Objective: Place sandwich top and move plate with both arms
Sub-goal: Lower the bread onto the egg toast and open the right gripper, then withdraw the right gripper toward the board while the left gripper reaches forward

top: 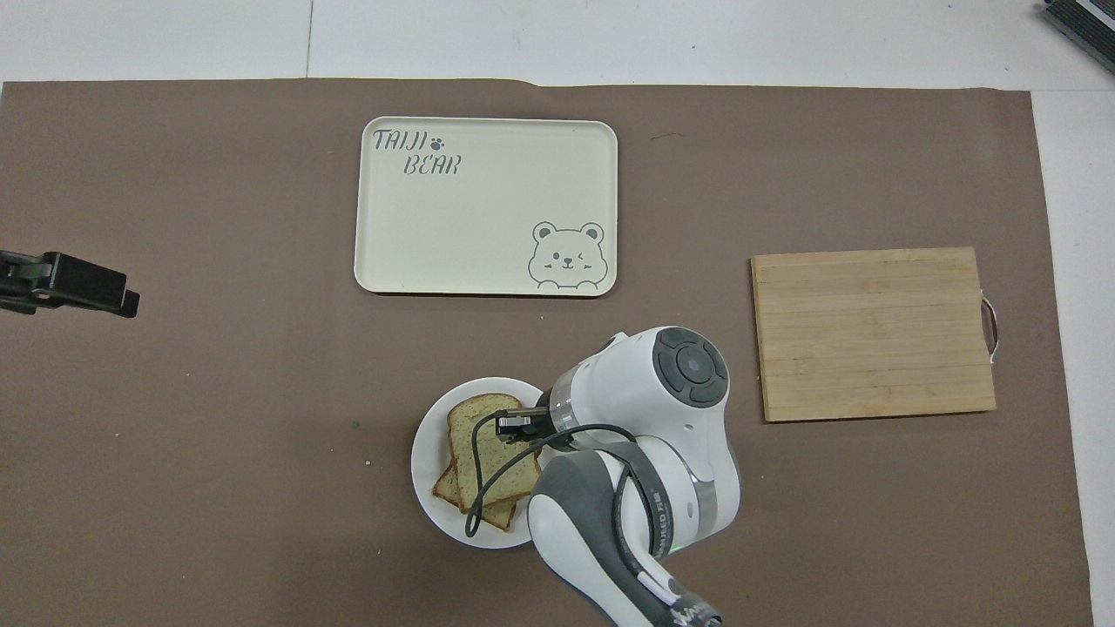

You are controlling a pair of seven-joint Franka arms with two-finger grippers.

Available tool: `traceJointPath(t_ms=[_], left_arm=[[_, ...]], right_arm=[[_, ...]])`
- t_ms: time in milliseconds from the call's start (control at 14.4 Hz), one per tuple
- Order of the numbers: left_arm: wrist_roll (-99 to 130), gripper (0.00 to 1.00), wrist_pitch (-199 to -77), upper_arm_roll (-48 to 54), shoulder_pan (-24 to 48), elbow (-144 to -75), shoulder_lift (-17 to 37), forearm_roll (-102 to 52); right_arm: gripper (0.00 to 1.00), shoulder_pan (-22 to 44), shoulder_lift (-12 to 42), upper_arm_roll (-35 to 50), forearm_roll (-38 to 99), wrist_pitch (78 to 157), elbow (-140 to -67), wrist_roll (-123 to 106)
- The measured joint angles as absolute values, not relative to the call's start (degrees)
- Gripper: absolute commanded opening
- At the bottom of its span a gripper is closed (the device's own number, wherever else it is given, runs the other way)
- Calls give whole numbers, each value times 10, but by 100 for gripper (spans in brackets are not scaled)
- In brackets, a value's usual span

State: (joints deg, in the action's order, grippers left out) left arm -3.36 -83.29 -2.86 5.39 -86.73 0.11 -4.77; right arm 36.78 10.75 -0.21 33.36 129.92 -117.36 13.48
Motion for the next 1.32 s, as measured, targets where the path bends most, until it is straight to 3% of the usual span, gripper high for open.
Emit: traceJointPath(t_ms=[835, 1321], left_arm=[[-34, 100, -833, -29, 54, -867, 1, -48], [22, 100, -835, -27, 54, -867, 1, -40]], right_arm=[[100, 236, 48, -7, 89, 1296, -1161, 135], [100, 190, 17, -8, 18, 1166, -1092, 174]])
